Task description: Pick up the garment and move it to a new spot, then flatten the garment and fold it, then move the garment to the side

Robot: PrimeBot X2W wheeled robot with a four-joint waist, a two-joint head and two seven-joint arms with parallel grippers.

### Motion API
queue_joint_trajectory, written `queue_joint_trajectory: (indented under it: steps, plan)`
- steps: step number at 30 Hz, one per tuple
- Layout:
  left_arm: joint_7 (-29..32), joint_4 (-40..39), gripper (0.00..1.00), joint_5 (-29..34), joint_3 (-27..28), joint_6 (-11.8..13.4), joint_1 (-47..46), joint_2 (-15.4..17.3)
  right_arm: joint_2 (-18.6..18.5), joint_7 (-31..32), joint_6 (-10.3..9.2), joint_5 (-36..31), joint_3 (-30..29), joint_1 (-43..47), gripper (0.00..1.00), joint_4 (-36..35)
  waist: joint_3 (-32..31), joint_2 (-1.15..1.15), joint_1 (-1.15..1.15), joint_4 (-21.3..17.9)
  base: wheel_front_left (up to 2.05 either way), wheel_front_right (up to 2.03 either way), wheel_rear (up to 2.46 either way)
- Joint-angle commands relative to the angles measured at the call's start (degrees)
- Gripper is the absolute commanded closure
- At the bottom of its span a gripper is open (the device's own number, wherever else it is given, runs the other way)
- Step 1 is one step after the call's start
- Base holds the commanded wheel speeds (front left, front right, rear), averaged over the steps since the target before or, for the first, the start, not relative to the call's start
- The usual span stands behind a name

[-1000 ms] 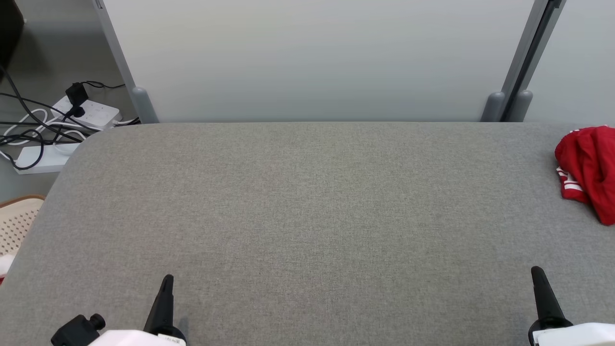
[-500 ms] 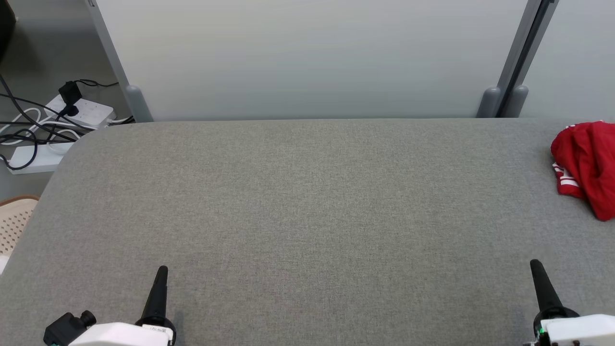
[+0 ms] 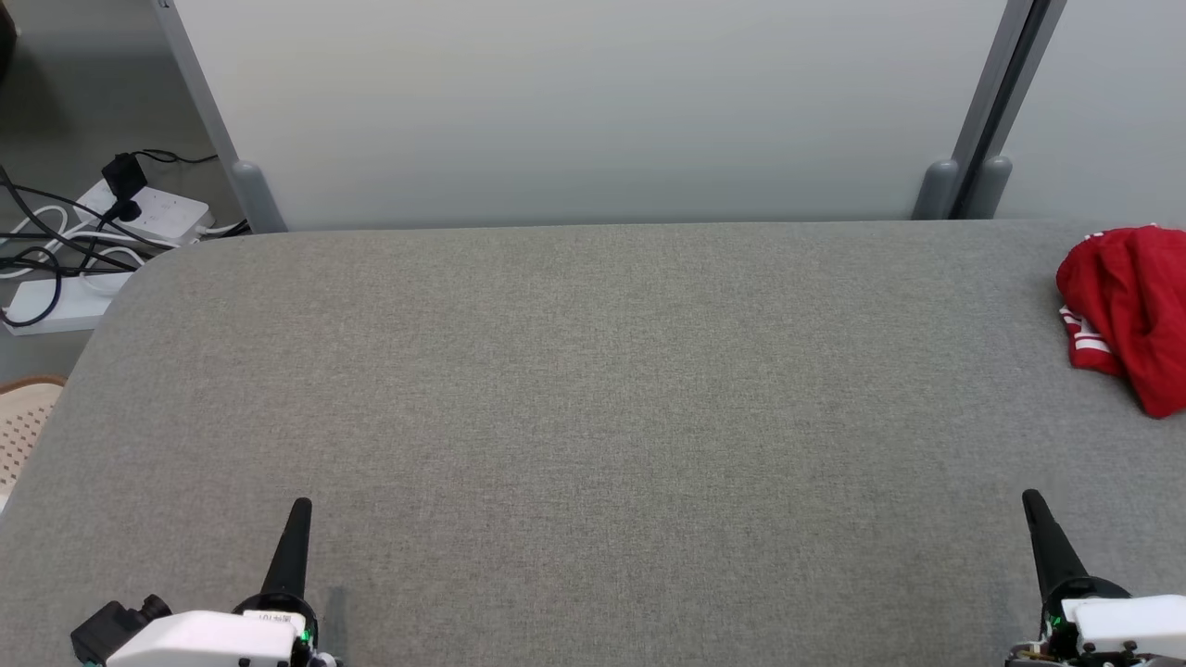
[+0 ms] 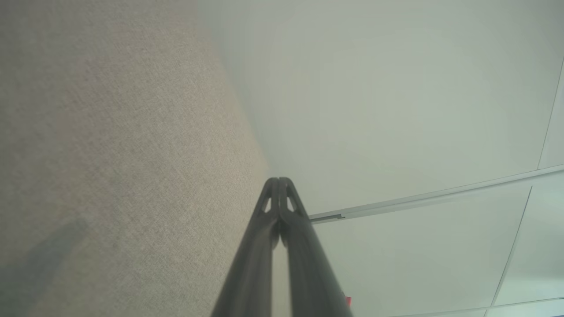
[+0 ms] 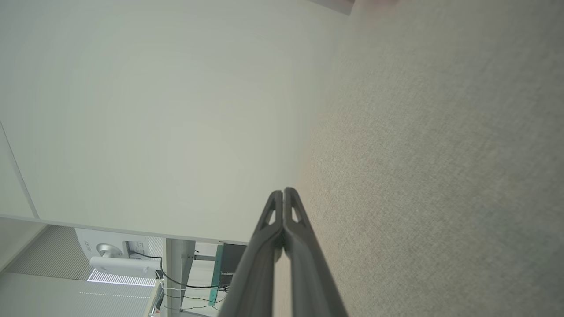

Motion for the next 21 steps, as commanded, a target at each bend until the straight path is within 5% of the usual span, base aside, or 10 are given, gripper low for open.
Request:
queue_joint_trajectory:
  steps: [1, 21]
  plan:
    - [0.5, -1.3, 1.0, -1.5, 2.0, -0.8, -4.0, 0.6, -0.9, 0.5, 0.22, 1.6, 1.0, -3.2, 1.0, -1.4, 0.0, 0.0, 0.0, 0.0, 0.0, 0.0, 0.0]
    - [3.8, -0.9, 1.0, -14.7, 4.5, -2.2, -6.4, 0.5, -1.0, 3.9, 0.26, 14.2, 0.4, -6.0, 1.0, 0.2, 0.7, 0.0, 0.0, -0.9, 0.0, 0.0, 0.0]
